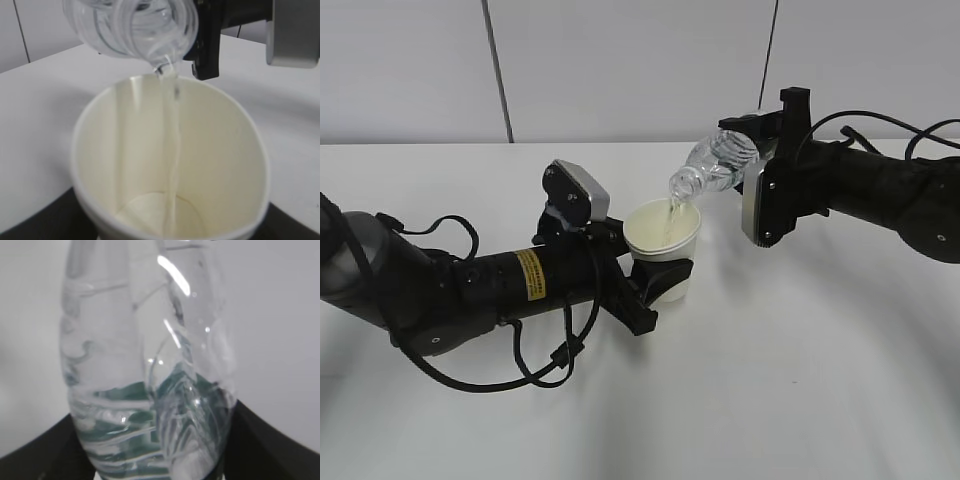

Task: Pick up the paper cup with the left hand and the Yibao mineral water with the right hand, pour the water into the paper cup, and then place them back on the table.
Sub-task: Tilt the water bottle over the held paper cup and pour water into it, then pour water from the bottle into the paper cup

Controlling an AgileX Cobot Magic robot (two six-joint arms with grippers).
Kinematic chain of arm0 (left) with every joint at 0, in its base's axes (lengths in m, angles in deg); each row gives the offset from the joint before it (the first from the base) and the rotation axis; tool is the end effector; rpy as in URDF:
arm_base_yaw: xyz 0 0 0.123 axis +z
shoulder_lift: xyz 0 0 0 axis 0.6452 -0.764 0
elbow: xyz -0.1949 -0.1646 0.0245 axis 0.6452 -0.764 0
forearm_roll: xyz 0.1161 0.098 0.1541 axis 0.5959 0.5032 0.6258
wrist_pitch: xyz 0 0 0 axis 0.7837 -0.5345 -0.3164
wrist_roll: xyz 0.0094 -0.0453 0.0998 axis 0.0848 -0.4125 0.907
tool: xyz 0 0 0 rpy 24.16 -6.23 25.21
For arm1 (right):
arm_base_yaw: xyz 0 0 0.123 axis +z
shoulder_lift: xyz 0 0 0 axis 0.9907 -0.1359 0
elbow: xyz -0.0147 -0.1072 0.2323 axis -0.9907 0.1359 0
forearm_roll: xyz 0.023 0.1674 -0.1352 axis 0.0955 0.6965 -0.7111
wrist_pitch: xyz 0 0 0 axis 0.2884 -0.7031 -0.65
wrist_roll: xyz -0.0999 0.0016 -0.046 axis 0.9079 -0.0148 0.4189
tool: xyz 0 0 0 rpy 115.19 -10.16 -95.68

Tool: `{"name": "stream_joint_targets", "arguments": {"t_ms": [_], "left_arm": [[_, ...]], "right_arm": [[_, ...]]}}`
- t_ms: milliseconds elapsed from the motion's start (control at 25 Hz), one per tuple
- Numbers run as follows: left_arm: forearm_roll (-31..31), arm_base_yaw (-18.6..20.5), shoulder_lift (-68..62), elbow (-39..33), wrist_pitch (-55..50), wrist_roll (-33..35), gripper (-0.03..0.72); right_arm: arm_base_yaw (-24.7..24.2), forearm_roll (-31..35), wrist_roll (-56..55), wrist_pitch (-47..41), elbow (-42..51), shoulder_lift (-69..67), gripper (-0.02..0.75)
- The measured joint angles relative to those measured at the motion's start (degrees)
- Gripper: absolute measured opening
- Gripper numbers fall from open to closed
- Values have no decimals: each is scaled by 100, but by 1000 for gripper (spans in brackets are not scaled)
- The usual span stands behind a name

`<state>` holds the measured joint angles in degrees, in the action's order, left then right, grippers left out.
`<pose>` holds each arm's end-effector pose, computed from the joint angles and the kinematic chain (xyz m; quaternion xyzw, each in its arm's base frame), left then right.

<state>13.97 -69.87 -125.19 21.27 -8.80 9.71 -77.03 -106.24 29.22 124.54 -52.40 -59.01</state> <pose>0.2945 -0.2331 0.1088 0.3911 0.6750 -0.3263 0.5338 0.3853 0.0855 0.1618 -0.6594 0.3935 -0.2825 0.5748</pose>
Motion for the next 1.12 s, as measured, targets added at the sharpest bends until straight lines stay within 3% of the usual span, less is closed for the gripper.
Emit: {"name": "stream_joint_targets", "arguments": {"t_ms": [1120], "left_arm": [[0, -9, 0, 0, -39, 0, 412]], "right_arm": [[0, 25, 354, 0, 0, 0, 473]]}}
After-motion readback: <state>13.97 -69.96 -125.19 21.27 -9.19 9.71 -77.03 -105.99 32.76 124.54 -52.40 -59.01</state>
